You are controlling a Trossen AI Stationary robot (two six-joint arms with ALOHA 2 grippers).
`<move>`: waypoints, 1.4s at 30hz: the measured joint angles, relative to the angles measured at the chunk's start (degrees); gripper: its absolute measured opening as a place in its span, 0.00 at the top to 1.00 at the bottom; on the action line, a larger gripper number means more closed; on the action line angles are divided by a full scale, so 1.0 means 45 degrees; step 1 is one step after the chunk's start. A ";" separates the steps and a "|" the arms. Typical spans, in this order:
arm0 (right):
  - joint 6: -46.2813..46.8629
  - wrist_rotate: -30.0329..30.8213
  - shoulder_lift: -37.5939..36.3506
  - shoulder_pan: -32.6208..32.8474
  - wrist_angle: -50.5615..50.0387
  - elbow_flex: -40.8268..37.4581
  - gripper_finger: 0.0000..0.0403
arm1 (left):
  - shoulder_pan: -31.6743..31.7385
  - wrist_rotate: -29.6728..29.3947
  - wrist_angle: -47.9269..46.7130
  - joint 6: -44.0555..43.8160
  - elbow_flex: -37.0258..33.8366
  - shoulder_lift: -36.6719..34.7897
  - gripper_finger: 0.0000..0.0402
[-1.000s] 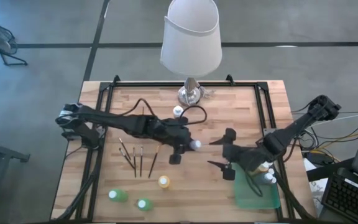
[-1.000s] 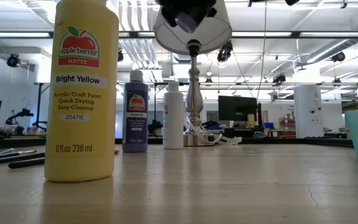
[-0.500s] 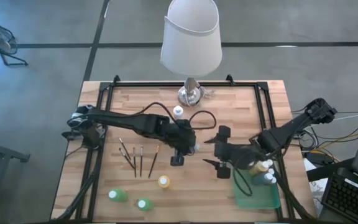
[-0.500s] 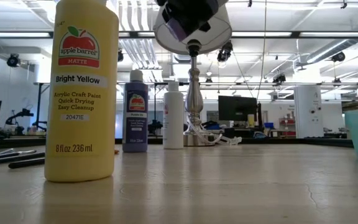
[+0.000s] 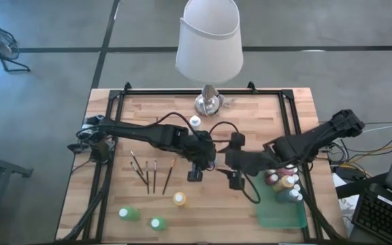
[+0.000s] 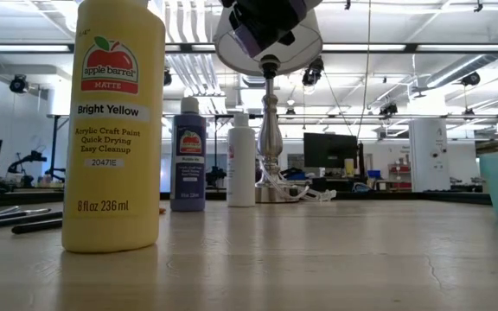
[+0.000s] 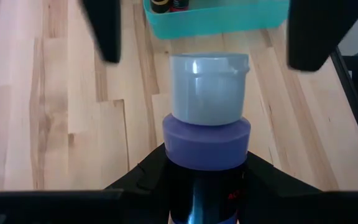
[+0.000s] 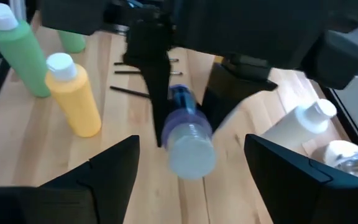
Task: Pick & Place Paint Supplies
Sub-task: Put the purple paint bottle into the green bin
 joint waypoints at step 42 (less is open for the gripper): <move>-0.0638 -0.1518 0.2621 -0.1078 -0.3546 0.3462 0.51 | 0.0010 -0.0005 -0.0952 -0.0055 0.0000 -0.0039 0.68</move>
